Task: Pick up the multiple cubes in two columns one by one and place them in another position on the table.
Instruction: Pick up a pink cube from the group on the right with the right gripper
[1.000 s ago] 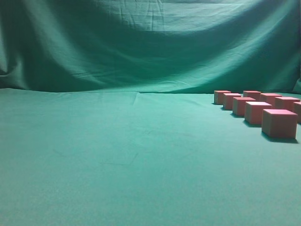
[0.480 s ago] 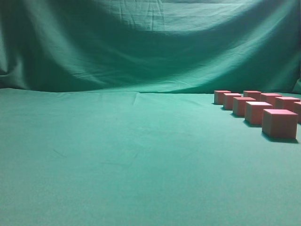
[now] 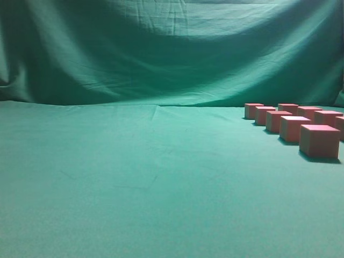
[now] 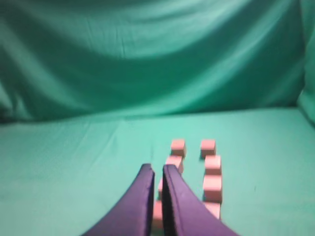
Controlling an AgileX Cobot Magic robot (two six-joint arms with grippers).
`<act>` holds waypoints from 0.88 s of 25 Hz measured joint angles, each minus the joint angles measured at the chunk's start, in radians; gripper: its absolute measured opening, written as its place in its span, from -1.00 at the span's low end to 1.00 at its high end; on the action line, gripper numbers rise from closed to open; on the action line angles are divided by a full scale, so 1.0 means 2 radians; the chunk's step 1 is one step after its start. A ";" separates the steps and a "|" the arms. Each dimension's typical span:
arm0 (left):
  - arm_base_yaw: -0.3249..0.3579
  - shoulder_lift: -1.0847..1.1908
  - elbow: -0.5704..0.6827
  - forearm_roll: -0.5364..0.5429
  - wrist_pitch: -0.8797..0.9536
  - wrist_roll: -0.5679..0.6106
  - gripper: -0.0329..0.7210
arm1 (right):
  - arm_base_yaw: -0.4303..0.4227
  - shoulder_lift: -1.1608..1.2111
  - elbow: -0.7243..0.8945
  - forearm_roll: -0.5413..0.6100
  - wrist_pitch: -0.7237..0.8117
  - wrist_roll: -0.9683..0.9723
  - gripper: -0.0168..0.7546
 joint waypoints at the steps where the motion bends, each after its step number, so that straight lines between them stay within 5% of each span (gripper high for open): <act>1: 0.000 0.000 0.000 0.000 0.000 0.000 -0.91 | 0.000 0.025 -0.018 0.004 0.022 0.000 -0.83; 13: 0.000 0.000 0.000 0.000 0.000 0.000 -0.91 | 0.000 0.282 -0.196 0.009 0.290 -0.047 -0.83; 15: 0.000 0.000 0.000 0.000 0.000 0.000 -0.91 | 0.000 0.329 -0.229 0.009 0.331 -0.047 -0.96; 22: 0.000 0.000 0.000 0.000 0.000 0.000 -0.91 | 0.032 0.450 -0.260 -0.006 0.328 -0.002 -0.96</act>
